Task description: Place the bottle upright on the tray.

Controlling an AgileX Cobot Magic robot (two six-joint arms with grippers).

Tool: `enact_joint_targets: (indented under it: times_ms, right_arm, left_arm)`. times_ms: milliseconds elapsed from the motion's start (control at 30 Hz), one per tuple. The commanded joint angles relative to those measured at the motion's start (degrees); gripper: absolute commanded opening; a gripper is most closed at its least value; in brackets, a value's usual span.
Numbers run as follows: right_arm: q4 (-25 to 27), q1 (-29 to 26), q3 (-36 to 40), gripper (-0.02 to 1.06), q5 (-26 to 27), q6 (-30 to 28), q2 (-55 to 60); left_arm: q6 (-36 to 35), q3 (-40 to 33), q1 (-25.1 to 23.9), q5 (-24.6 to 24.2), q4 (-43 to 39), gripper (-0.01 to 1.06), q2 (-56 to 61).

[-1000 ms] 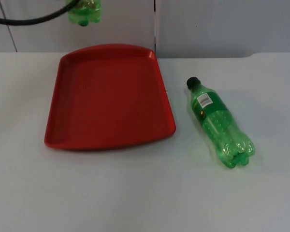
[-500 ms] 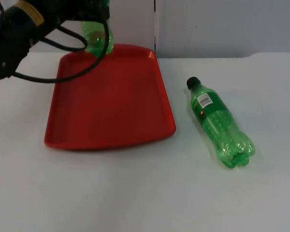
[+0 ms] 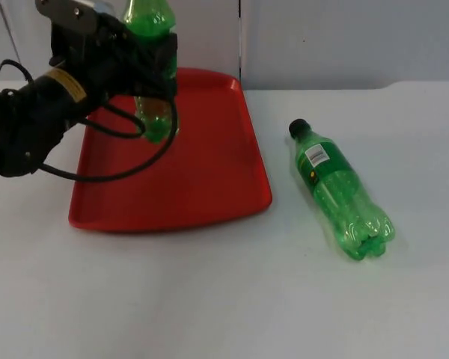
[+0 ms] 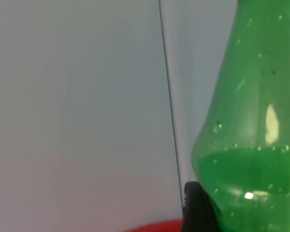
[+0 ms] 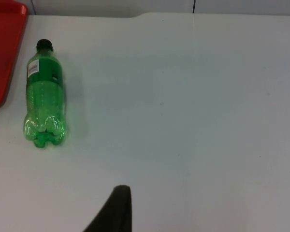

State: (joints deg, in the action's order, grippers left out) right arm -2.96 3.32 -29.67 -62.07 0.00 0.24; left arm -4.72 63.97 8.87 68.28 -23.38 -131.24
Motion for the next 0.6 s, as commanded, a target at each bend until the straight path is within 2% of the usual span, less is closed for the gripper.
enact_joint_targets:
  times_ms: [0, 367, 467, 567]
  right_arm:
    - [0.3, -0.2, 0.1, 1.05, 0.5, -0.9, -0.2]
    - [0.3, -0.2, 0.1, 1.05, 0.5, -0.9, -0.2]
    - [0.3, -0.2, 0.1, 1.05, 0.5, -0.9, -0.2]
    - [0.3, -0.2, 0.1, 1.05, 0.5, -0.9, -0.2]
  left_arm:
    - [-0.3, 0.2, -0.2, 1.7, 0.5, 0.00, -0.7]
    - [-0.2, 0.2, -0.2, 1.7, -1.2, 0.00, -2.0]
    - [-0.2, 0.2, -0.2, 1.2, -1.2, 0.03, -2.0]
    - [-0.1, 0.2, -0.2, -1.0, -1.5, 0.14, -2.0]
